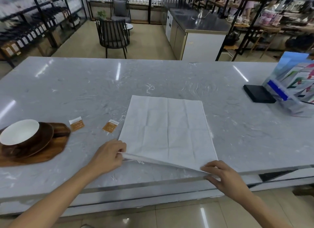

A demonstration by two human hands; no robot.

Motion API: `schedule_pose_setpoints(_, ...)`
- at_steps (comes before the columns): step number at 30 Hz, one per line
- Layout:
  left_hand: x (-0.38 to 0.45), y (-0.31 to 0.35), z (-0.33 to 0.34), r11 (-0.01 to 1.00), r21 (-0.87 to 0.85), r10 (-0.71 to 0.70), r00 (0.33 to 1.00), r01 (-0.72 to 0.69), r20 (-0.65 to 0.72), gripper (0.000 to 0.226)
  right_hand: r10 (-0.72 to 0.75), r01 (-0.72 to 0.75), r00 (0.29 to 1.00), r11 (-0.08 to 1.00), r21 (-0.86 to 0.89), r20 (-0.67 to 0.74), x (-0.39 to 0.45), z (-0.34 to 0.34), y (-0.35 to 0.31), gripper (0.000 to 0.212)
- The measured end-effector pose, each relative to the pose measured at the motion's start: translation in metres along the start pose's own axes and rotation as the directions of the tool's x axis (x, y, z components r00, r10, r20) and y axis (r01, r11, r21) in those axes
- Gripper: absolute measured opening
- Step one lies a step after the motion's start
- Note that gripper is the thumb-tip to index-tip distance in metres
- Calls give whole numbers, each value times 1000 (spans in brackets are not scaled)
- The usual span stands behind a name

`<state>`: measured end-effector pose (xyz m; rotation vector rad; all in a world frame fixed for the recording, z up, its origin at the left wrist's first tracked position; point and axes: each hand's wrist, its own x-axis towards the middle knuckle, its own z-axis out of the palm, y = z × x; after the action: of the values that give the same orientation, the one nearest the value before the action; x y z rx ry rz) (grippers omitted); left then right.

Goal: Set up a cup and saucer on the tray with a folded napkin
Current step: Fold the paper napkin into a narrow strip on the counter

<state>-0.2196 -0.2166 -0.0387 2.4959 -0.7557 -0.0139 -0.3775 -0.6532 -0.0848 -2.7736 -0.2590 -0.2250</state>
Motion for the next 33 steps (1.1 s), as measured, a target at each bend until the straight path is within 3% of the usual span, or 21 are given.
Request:
schedule_pose_setpoints(3, 0, -4, -11, 990, -129, -51, 999, 48, -17, 12, -8, 8, 1000, 1000, 24, -6, 3, -16, 12, 9)
schedule_pose_setpoints(5, 0, -6, -20, 962, -253, -110, 994, 100, -22, 13, 46, -42, 997, 997, 69, -57, 8, -27, 15, 2)
schedule_pose_setpoints(7, 2, -4, -29, 921, -370, -149, 988, 126, -34, 6, 160, -138, 981, 973, 183, -113, 15, -41, 15, 6)
schedule_pose_setpoints(11, 10, 4, -50, 830, -553, -150, 983, 67, -106, 26, 302, -206, 937, 882, 424, -173, 35, -74, 8, 10)
schedule_pose_setpoints(14, 14, 7, -68, 732, -681, -153, 978, 15, -144, 2, 364, -182, 906, 795, 578, -216, 47, -100, 0, 12)
schedule_pose_setpoints(16, 12, 10, -82, 696, -717, -134, 973, -41, -186, 17, 388, -134, 886, 740, 660, -255, 50, -117, -7, 11)
schedule_pose_setpoints(20, 5, 19, -109, 607, -779, -81, 962, -160, -260, 9, 384, -33, 864, 688, 725, -326, 48, -147, -21, 18)
schedule_pose_setpoints(23, 1, 19, -121, 551, -807, -81, 949, -212, -304, 20, 417, 6, 833, 651, 759, -364, 48, -159, -28, 21)
schedule_pose_setpoints(28, 15, 10, -118, 596, -799, -214, 944, -77, -250, 25, 487, -46, 807, 616, 787, -334, 67, -156, -32, 18)
schedule_pose_setpoints(33, 43, -16, -94, 582, -803, -383, 914, 129, -131, 23, 557, -174, 804, 554, 814, -207, 104, -128, -15, 11)
